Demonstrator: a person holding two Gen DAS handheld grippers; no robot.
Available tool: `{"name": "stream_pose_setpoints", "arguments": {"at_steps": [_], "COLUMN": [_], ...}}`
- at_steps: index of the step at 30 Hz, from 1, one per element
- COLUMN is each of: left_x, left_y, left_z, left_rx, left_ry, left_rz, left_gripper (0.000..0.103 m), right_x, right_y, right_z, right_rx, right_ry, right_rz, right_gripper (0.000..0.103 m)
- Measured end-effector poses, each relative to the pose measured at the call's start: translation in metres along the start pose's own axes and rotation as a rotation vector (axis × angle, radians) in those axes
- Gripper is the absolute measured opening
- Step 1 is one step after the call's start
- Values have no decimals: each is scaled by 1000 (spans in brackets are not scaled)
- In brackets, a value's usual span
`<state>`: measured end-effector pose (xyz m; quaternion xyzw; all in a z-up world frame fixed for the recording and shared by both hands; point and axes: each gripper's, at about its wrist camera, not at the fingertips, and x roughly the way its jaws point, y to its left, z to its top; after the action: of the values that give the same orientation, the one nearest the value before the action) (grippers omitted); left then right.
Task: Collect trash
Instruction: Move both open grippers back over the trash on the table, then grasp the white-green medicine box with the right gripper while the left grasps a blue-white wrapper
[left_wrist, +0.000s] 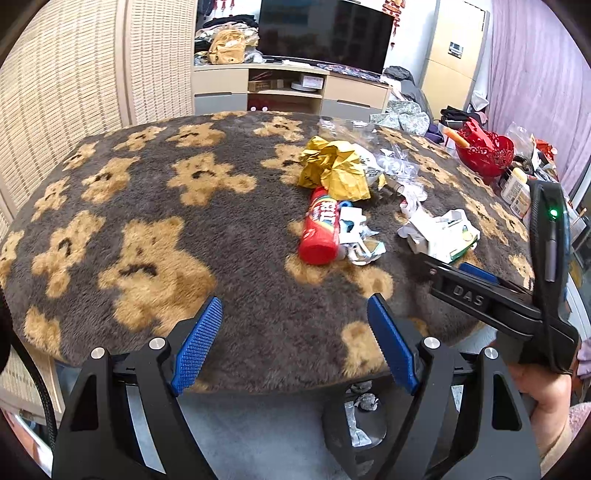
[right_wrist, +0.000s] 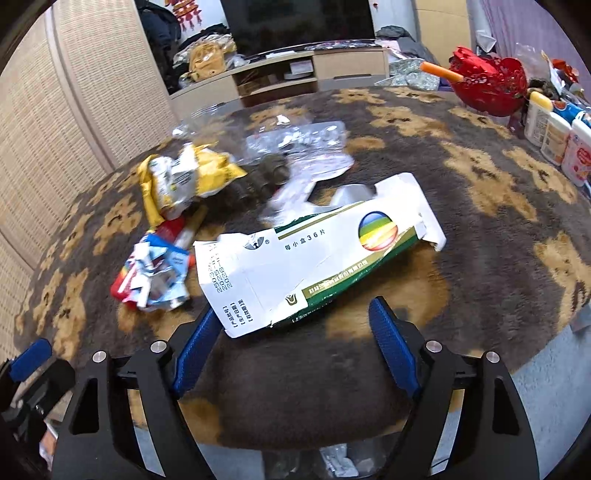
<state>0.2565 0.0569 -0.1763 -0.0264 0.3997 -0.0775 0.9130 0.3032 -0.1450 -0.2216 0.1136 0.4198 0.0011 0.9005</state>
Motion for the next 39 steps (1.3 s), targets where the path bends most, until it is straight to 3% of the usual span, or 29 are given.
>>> {"name": "stream_pose_setpoints", "arguments": {"at_steps": [11,19,22,26,28,29,34,39], "left_x": [21,38,45,50,50,50,54,51], "left_y": [-29,-39,-37,-28,-21,-18,-14,-36], "left_z": [11,18,24,34,40,41,44,44], "left_rx": [42,55,53,32,10,2,0,58], "left_ry": [6,17,18,5,-11,-15,-9,-24], "left_rz": [-38,-52,-47,-46,-51,-53,-61,-114], "left_gripper": [76,76,76,76,73,72,53,52], "right_x": [-22,-19,-16,-15,-14,-13,-6,-6], "right_y": [-84,-70,-62,-59,-62,-63,-68,-70], "right_z": [11,11,13,14,14,13,9,11], "right_rx": [126,58,43,23,17,15,8,5], "right_ry": [-30,-59,-61,-70,-71,-66,-55,-67], "right_rz": [-76,-53,-34,-36,-38,-35,-38,-36], "right_gripper": [77,76,67,38,31,21,19,14]}}
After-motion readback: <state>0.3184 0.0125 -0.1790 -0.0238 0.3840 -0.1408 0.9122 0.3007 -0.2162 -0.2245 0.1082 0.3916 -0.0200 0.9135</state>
